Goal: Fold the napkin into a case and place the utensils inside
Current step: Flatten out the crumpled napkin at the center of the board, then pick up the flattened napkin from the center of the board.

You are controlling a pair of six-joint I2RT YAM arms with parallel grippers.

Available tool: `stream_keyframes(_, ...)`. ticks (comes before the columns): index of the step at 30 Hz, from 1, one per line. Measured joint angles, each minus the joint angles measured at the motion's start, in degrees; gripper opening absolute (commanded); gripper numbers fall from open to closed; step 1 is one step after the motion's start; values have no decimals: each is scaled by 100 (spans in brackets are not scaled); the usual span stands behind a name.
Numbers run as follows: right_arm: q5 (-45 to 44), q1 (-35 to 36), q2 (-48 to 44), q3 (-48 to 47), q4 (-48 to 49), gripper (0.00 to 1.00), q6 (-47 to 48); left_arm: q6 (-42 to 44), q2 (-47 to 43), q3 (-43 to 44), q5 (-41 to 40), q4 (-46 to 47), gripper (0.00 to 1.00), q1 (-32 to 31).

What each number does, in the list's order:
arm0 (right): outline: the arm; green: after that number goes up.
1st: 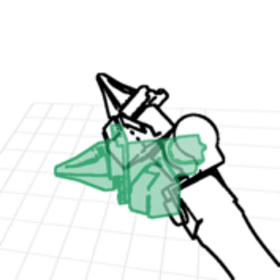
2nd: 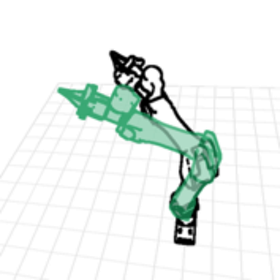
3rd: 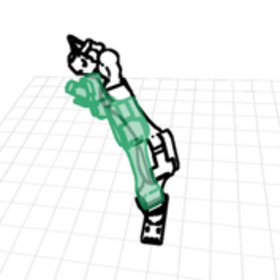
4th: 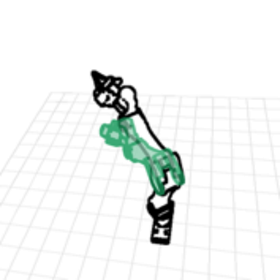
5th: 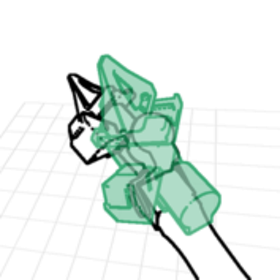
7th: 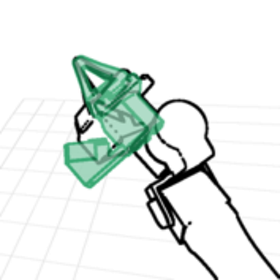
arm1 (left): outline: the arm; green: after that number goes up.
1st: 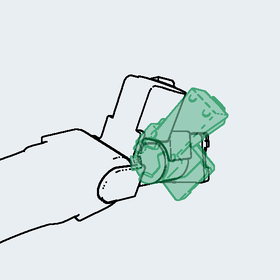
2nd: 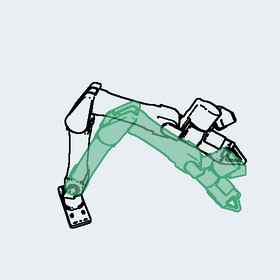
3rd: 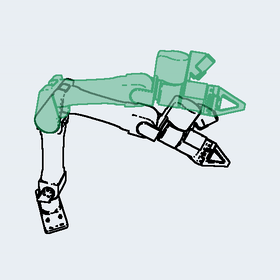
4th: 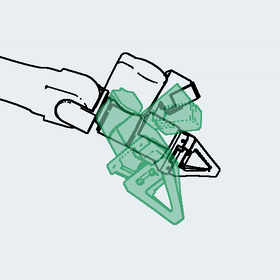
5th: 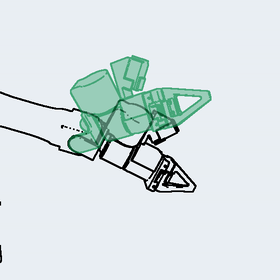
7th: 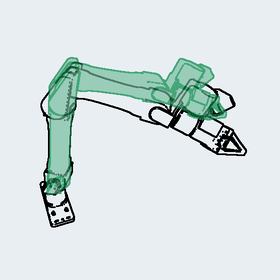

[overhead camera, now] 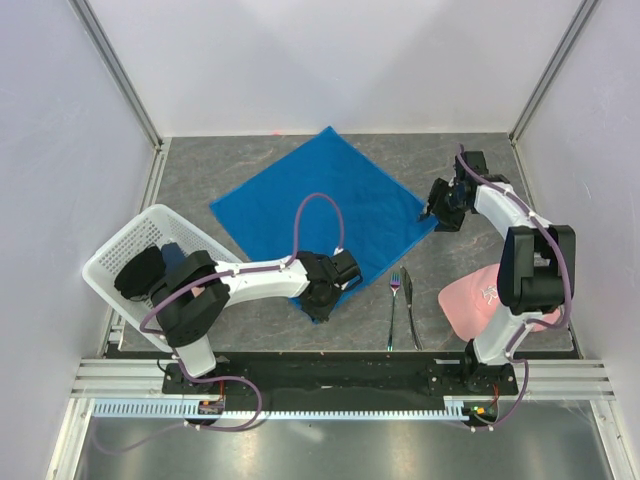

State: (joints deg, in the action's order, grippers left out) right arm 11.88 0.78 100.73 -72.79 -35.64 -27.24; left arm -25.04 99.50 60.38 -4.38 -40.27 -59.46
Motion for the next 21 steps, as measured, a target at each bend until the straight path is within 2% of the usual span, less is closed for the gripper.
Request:
stream_keyframes(2,-42,-70,151,-107,-4,68,-42,52,0,0,26,13,12,9)
stream_keyframes(9,-278,-328,933,-804,4,67,-127,72,-17,0,192,7,6,22)
stream_keyframes(11,-420,-358,1143,-951,4,62,-129,72,-35,2,256,-20,2,22)
stream_keyframes(14,-603,-365,1325,-1036,-9,55,-142,70,-87,57,457,-101,2,22)
stream_keyframes(21,-857,-363,1641,-1314,-11,49,-160,70,-358,162,695,-166,2,22)
